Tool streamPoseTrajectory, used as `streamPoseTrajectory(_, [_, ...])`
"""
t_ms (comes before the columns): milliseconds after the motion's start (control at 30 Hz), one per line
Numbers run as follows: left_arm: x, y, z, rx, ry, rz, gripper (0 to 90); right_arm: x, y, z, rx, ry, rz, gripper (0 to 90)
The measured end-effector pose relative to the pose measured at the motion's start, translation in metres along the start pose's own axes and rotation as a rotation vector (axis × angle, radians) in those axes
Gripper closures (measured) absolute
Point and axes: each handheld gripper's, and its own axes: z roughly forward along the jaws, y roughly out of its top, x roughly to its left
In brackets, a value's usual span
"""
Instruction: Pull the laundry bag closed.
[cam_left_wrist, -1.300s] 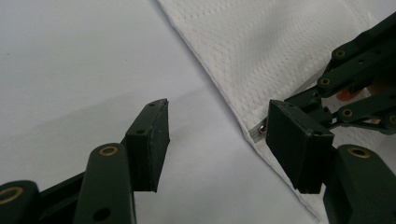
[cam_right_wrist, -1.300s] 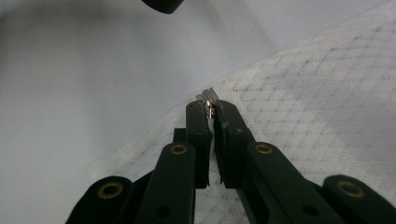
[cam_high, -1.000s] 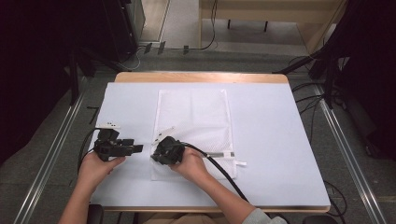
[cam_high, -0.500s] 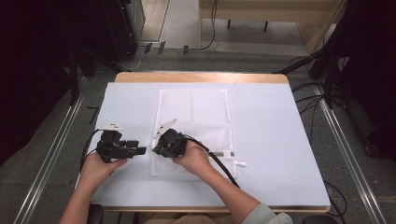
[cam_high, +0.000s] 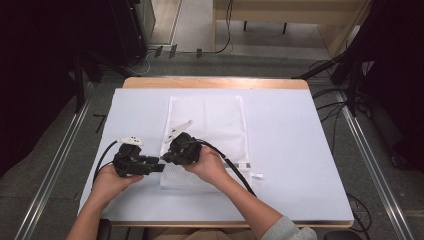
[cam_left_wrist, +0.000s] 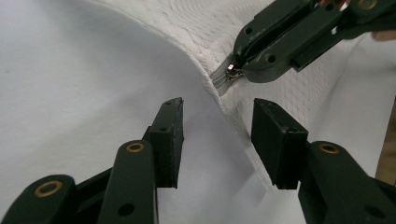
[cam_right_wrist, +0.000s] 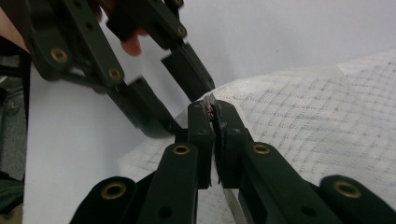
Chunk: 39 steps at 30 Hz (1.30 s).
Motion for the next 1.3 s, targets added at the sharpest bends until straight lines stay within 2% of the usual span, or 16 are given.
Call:
streamPoseTrajectory(33, [-0.001, 0.001, 0.002, 0.016, -0.009, 0.007, 56.4, 0.000, 0.000, 0.000, 0.000, 0.000, 0.000, 87.9])
streamPoseTrajectory(133, [0.000, 0.002, 0.009, 0.050, -0.009, 0.014, 64.6, -0.001, -0.001, -0.001, 0.005, 0.025, -0.005, 87.9])
streamPoseTrajectory(233, [0.001, 0.002, 0.010, 0.048, -0.028, 0.012, 67.1, -0.002, -0.001, -0.002, 0.015, 0.057, -0.002, 87.9])
streamPoseTrajectory(367, [0.001, 0.002, 0.010, 0.043, -0.028, 0.031, 69.7, -0.001, -0.002, 0.000, 0.033, 0.069, -0.016, 87.9])
streamPoseTrajectory(567, [-0.001, 0.002, 0.010, 0.052, -0.038, 0.057, 81.6, -0.001, -0.002, 0.002, 0.052, 0.091, -0.029, 87.9])
streamPoseTrajectory(667, [-0.001, 0.002, 0.009, 0.058, -0.038, 0.047, 86.5, -0.001, -0.003, 0.003, 0.062, 0.093, -0.023, 88.0])
streamPoseTrajectory(900, [0.000, 0.003, 0.009, 0.080, -0.051, 0.004, 88.1, 0.000, -0.005, 0.005, 0.066, 0.065, -0.025, 88.2])
streamPoseTrajectory(1067, [-0.001, 0.006, 0.008, 0.089, -0.040, 0.006, 88.6, -0.004, -0.010, 0.006, 0.051, 0.061, -0.014, 88.3])
streamPoseTrajectory(1167, [0.001, 0.006, 0.007, 0.079, -0.047, -0.009, 88.8, -0.004, -0.012, 0.006, 0.056, 0.035, -0.030, 88.3])
streamPoseTrajectory(1300, [0.003, 0.005, 0.006, 0.086, -0.039, -0.004, 88.7, -0.009, -0.018, 0.005, 0.060, 0.027, -0.012, 88.3])
